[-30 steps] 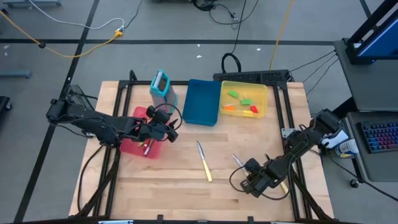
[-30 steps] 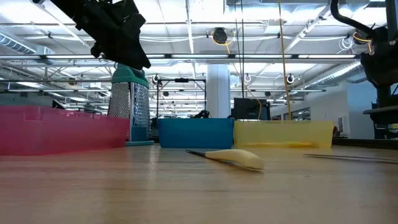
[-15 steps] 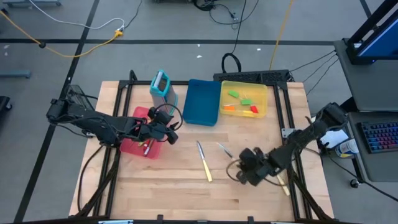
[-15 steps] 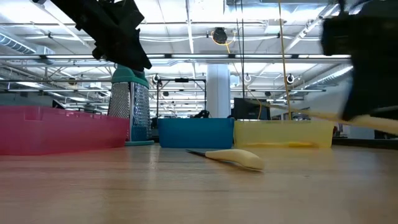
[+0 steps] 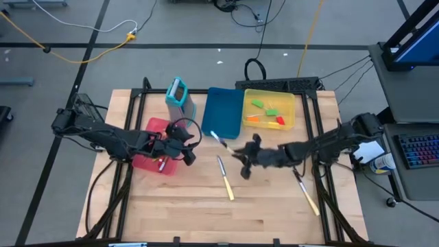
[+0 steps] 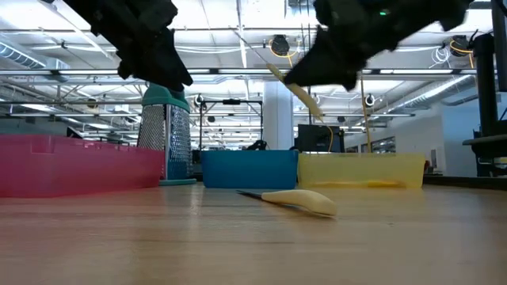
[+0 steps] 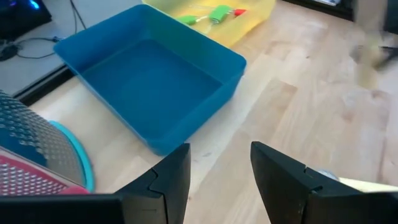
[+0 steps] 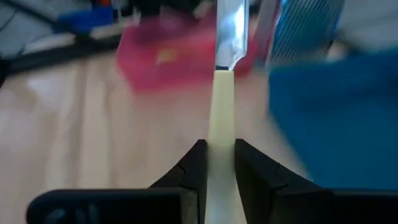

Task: Pick & Place Kitchen Items
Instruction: Put the middle yellow table knife into the blue bin

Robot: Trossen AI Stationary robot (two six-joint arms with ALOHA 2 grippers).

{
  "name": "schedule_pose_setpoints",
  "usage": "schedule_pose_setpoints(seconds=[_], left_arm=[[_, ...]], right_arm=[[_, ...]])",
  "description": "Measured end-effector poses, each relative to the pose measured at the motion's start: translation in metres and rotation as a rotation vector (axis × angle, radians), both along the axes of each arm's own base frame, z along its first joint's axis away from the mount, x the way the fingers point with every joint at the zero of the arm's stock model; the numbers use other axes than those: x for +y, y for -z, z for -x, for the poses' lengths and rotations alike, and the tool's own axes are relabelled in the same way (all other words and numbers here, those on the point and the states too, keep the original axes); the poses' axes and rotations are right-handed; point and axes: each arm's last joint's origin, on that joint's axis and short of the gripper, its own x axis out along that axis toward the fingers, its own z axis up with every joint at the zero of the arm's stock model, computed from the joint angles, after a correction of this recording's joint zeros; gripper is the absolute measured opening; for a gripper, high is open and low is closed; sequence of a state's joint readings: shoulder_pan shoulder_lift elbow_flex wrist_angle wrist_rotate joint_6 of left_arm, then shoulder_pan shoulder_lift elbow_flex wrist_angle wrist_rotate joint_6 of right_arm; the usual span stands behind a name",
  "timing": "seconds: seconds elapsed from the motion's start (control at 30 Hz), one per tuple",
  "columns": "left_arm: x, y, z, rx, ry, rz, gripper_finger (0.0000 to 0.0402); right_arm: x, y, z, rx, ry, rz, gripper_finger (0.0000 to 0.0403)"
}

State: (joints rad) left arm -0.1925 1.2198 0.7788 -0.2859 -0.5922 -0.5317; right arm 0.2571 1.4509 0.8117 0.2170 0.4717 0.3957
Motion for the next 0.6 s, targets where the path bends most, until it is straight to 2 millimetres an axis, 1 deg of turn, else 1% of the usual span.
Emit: schedule_pose_setpoints(seconds=[0.13,0.27,0.33,0.5,0.6], left_arm=[[-0.004,0.000,0.001,-0.002,0.014,0.004,0.0170],[-0.006,0.000,0.001,-0.012,0.012,0.016,0.0170],[-0.007,0.000,0.001,-0.014,0.012,0.021,0.0170],[-0.009,0.000,0.001,-0.018,0.017,0.024,0.0170],[-0.010,0.000,0.001,-0.024,0.013,0.035,0.0170]], right_arm=[[-0.023,-0.013,-0.010,-0.105,0.029,0.103,0.0053],[-0.048,-0.024,-0.015,-0.211,0.129,0.132,0.0053],[-0.061,-0.024,-0.019,-0.244,0.173,0.139,0.0053],[-0.088,-0.010,-0.029,-0.250,0.254,0.148,0.0053],[-0.104,0.009,-0.034,-0.189,0.304,0.148,0.0053]])
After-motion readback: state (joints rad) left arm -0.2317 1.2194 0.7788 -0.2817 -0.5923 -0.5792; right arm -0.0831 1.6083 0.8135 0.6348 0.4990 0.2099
